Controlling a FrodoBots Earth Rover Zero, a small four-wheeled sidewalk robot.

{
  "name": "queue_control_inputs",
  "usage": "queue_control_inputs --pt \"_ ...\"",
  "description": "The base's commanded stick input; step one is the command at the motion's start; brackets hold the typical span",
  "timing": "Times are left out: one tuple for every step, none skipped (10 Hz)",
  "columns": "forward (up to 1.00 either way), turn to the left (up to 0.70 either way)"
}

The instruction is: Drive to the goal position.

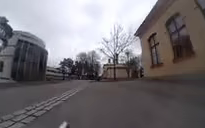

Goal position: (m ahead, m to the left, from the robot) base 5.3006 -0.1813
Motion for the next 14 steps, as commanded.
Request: queue_control_inputs --pt "1.0 0.0" --pt "1.0 0.0" --pt "1.0 0.0" --pt "1.0 0.0" --pt "1.0 0.0" --pt "1.0 0.0" --pt "1.0 0.0" --pt "1.0 0.0" --pt "1.0 0.0" --pt "1.0 0.0" --pt "1.0 0.0" --pt "1.0 0.0" --pt "1.0 0.0" --pt "1.0 0.0"
